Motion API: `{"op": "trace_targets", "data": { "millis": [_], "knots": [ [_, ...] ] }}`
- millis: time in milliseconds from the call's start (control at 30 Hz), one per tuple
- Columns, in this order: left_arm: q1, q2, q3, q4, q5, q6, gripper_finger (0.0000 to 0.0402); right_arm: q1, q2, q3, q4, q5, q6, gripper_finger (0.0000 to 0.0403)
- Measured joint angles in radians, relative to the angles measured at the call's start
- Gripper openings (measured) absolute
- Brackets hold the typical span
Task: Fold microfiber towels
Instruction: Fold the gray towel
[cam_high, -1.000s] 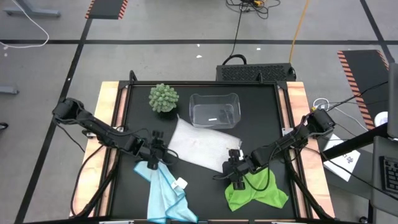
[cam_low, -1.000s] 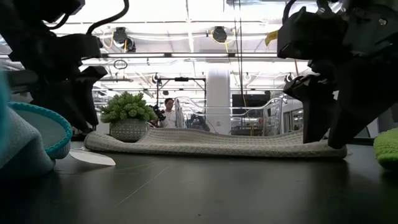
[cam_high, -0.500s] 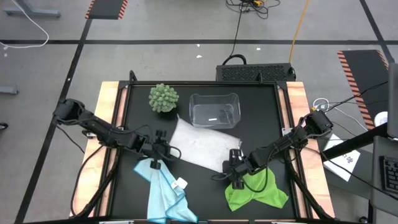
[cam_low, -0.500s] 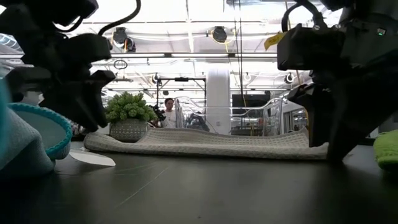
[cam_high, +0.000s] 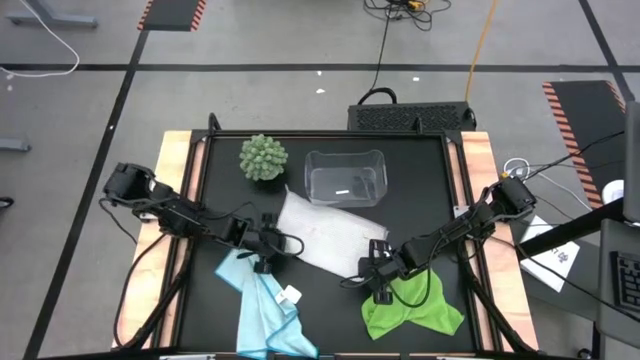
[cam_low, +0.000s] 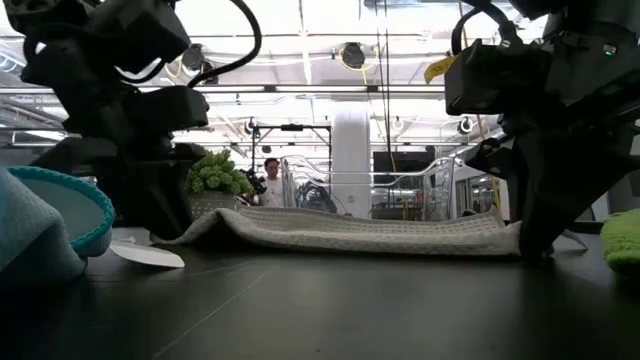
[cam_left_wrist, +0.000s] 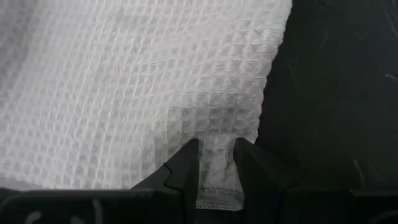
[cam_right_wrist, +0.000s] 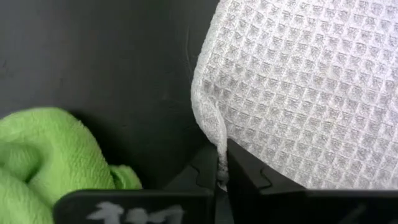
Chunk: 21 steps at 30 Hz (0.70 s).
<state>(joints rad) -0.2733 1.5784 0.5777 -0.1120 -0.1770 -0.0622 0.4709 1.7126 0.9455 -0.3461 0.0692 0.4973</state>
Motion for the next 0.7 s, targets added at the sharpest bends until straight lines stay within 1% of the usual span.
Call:
{"op": "trace_targets", "data": {
  "millis": [67, 167, 300, 400, 467, 600, 667, 700],
  "knots": [
    [0.001, 0.003, 0.0, -0.002, 0.022, -0.014, 0.0113, -0.003, -0.001, 0.034, -0.068, -0.004, -0.012, 0.0004],
    [0.002, -0.002, 0.0, -0.016, 0.037, -0.028, 0.0113, -0.016, -0.003, 0.119, -0.213, 0.008, -0.022, 0.0005],
    [0.0, -0.01, 0.0, -0.036, 0.069, -0.058, 0.0113, -0.029, -0.004, 0.249, -0.418, 0.084, -0.051, 0.0005],
    [0.0, -0.01, 0.0, -0.037, 0.099, -0.072, 0.0113, -0.047, -0.004, 0.348, -0.519, 0.122, -0.098, 0.0005],
    [-0.002, -0.009, 0.0, -0.032, 0.123, -0.069, 0.0113, -0.069, -0.005, 0.411, -0.548, 0.141, -0.154, 0.0005],
    [-0.002, -0.009, 0.0, -0.03, 0.133, -0.068, 0.0113, -0.13, -0.005, 0.505, -0.539, 0.141, -0.279, 0.0005],
    [-0.002, -0.009, 0.0, -0.03, 0.134, -0.067, 0.0113, -0.166, -0.006, 0.534, -0.519, 0.135, -0.349, 0.0004],
    [-0.002, -0.009, 0.0, -0.029, 0.134, -0.067, 0.0113, -0.186, -0.006, 0.543, -0.507, 0.114, -0.378, 0.0004]
  ]
}}
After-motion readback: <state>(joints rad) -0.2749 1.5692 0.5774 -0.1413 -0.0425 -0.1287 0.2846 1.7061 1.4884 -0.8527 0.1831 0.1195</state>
